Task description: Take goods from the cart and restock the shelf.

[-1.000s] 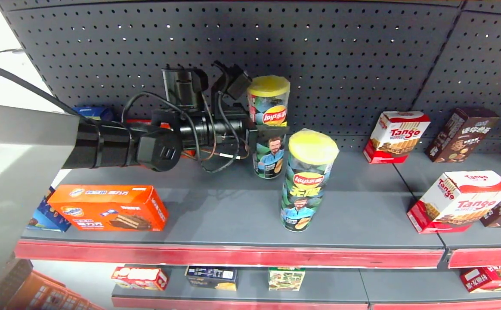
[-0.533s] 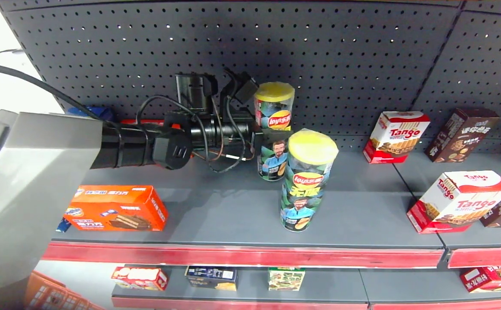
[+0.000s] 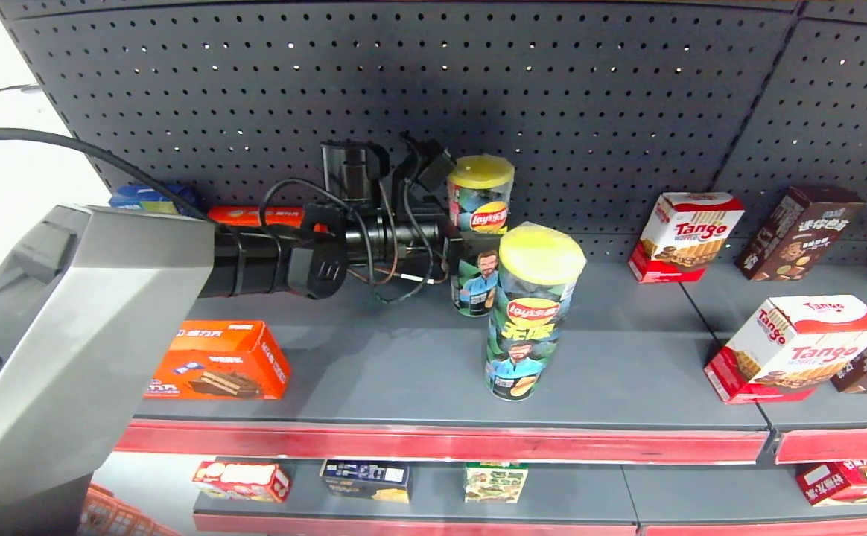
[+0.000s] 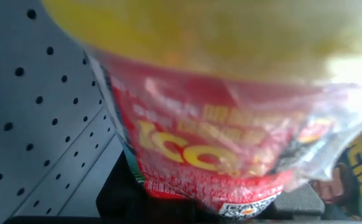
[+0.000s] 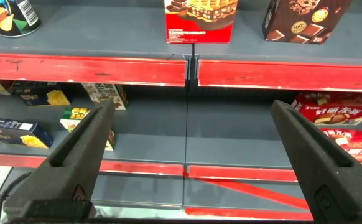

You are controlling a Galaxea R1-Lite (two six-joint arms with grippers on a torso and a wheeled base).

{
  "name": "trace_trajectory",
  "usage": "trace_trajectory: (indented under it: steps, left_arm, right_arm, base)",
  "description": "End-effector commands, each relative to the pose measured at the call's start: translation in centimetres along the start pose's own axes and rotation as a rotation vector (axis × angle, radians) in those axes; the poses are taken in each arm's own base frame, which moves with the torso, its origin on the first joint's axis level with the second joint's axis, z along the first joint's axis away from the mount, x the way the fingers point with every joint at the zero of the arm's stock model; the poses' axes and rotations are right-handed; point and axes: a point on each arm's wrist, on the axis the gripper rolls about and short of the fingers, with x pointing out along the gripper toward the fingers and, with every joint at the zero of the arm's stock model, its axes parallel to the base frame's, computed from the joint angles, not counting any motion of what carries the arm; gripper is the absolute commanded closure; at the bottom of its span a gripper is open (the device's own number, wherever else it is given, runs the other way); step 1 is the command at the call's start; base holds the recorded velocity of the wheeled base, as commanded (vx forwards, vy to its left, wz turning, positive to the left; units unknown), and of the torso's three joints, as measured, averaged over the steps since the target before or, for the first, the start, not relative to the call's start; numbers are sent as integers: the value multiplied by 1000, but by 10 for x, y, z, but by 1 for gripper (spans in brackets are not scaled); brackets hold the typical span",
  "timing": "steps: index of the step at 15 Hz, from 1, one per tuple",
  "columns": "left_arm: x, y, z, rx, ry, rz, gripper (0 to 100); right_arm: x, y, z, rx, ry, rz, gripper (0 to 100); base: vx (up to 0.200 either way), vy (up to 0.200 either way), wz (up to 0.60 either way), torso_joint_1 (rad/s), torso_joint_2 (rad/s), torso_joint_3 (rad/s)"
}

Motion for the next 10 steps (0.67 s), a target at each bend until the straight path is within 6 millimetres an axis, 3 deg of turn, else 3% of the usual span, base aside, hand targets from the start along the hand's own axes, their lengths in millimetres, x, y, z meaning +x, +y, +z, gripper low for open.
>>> trace_trajectory:
  steps: [1,4,5,10]
  left_arm:
    - [4,2,-9,-9,9,-3,100]
    - [4,3,-12,-12,13,-2,100]
    - [4,3,-12,-10,14,-2,0]
    - [1,3,-18,-22,33,5,0]
  right_arm:
    - [0,0,0,0,0,1,0]
    - [0,0,0,0,0,1,0]
    - [0,0,0,0,0,1,0]
    - [0,0,0,0,0,1,0]
  base:
    - [0,0,0,0,0,0]
    - [0,0,0,0,0,0]
    - [0,0,0,0,0,0]
    - [0,0,0,0,0,0]
